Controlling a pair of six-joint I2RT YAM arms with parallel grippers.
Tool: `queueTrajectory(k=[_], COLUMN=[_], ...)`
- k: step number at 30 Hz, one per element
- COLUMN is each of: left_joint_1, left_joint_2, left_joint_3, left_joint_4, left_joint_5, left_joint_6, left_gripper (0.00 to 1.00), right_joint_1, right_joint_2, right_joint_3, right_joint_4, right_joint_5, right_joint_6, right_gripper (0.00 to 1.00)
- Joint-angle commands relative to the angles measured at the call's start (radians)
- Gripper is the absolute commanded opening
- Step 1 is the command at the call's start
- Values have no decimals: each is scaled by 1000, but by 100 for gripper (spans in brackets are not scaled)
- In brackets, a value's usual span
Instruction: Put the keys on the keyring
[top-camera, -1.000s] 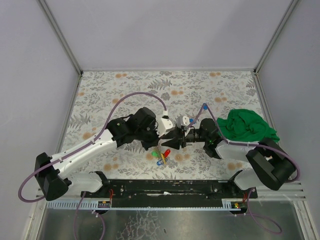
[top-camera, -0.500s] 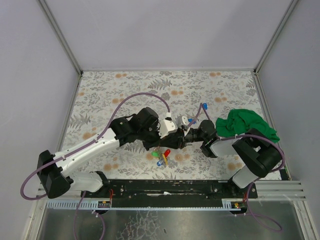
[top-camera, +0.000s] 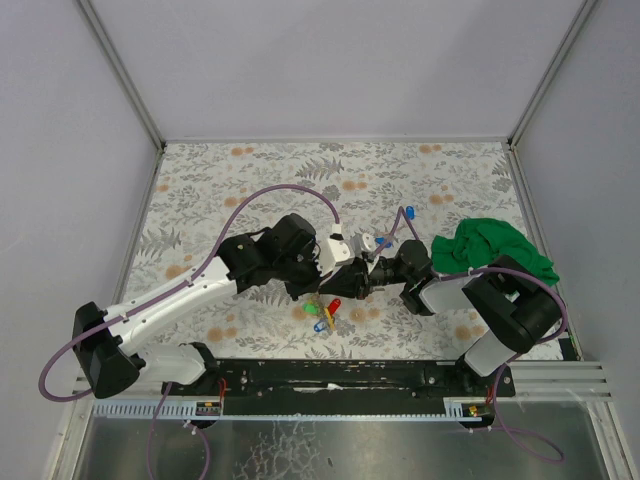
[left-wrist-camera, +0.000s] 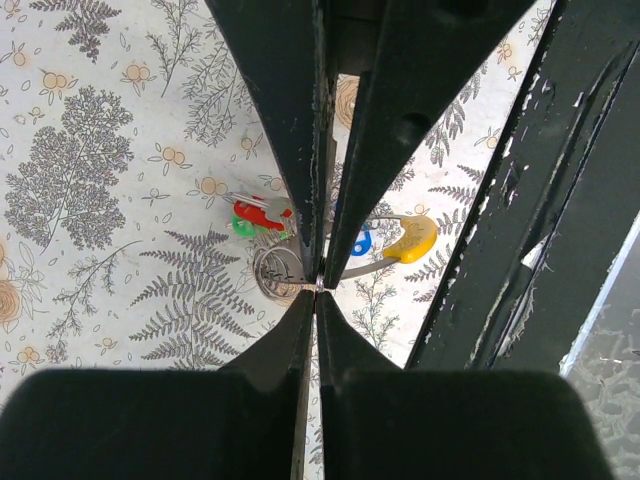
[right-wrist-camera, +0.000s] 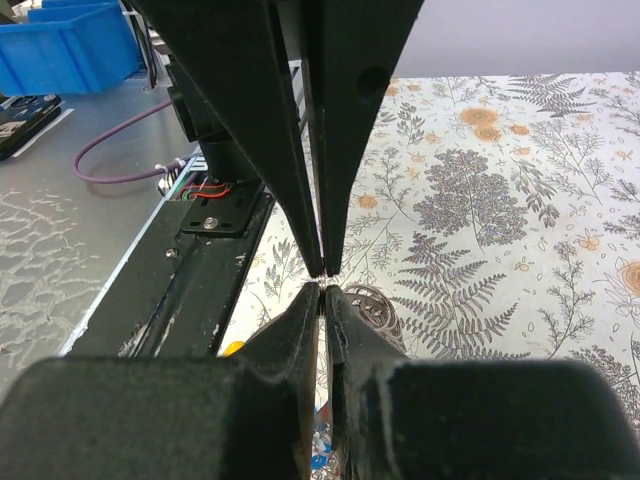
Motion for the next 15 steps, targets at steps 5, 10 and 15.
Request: queueTrajectory(k=[5, 10, 15], left_joint_1=[-7, -8, -6], left_joint_2=[-29, -112, -253], left_joint_3=[4, -99, -291], left_joint_4=[64, 218, 496], left_joint_5=[23, -59, -110], left_joint_6=[-3, -126, -278], left_gripper=[1, 12, 17], right_joint_1=[3, 3, 3], right_joint_2=[-48, -70, -63], right_joint_3=[19, 0, -18], right_joint_4=[-44, -30, 26], right_joint_5=[11, 71, 120], right_joint_6=[-56, -53, -22], right_gripper=[0, 0, 0])
